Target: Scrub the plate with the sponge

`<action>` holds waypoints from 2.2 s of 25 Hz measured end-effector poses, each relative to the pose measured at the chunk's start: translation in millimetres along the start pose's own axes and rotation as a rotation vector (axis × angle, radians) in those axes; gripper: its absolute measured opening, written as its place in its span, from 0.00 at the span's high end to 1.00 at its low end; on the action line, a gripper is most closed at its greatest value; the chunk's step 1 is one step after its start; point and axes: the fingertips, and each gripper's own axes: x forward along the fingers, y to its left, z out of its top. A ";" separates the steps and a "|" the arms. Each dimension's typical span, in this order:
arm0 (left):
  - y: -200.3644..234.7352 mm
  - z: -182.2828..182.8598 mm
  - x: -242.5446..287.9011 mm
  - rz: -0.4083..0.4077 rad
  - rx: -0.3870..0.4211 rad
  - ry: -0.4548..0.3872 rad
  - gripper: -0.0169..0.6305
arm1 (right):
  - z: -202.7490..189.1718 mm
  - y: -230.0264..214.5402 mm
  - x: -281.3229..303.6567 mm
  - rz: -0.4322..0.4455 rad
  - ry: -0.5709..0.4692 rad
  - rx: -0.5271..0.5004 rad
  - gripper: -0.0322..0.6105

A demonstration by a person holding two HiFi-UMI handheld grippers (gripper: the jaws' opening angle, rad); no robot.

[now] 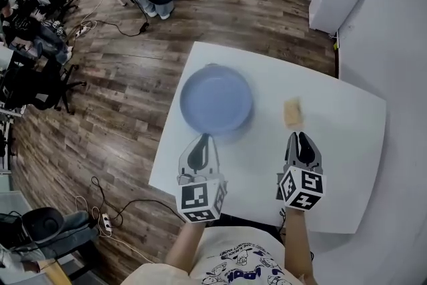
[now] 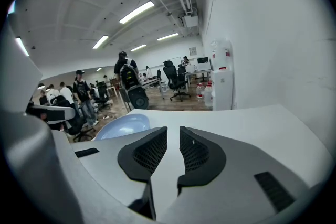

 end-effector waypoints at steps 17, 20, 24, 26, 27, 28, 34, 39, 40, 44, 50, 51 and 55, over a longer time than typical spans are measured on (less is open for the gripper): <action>14.9 -40.3 55.0 -0.090 -0.050 0.141 0.94 | -25.2 -32.5 63.8 -0.024 0.187 -0.131 0.77; 28.8 -48.0 63.1 -0.084 -0.062 0.168 0.94 | -30.6 -36.6 80.9 -0.009 0.248 -0.184 0.75; 44.9 -57.7 71.1 -0.072 -0.080 0.204 0.94 | -36.4 -37.8 96.8 0.042 0.330 -0.254 0.74; 50.1 -60.6 75.3 -0.069 -0.087 0.216 0.94 | -39.2 -39.1 102.8 0.064 0.370 -0.297 0.74; 52.4 -61.2 76.8 -0.069 -0.089 0.220 0.94 | -41.0 -39.8 105.3 0.071 0.390 -0.317 0.74; 54.4 -61.6 77.8 -0.071 -0.092 0.224 0.94 | -42.8 -40.4 107.3 0.076 0.408 -0.332 0.74; 62.1 -64.4 83.8 -0.091 -0.092 0.242 0.94 | -56.3 -42.0 118.9 0.077 0.480 -0.361 0.74; 65.6 -65.7 88.4 -0.094 -0.091 0.246 0.94 | -69.3 -48.0 124.8 0.072 0.534 -0.372 0.74; 66.4 -66.0 88.7 -0.094 -0.090 0.246 0.94 | -70.5 -48.6 125.6 0.074 0.537 -0.362 0.74; 68.0 -68.4 88.8 -0.100 -0.096 0.253 0.94 | -74.0 -50.1 126.9 0.078 0.547 -0.323 0.74; 70.6 -68.9 90.1 -0.103 -0.120 0.258 0.94 | -75.5 -49.2 131.0 0.101 0.572 -0.356 0.75; 71.0 -69.7 90.4 -0.105 -0.128 0.261 0.94 | -75.6 -48.9 131.6 0.098 0.577 -0.356 0.75; 71.2 -72.8 88.3 -0.114 -0.131 0.269 0.94 | -76.9 -49.5 129.7 0.087 0.587 -0.345 0.76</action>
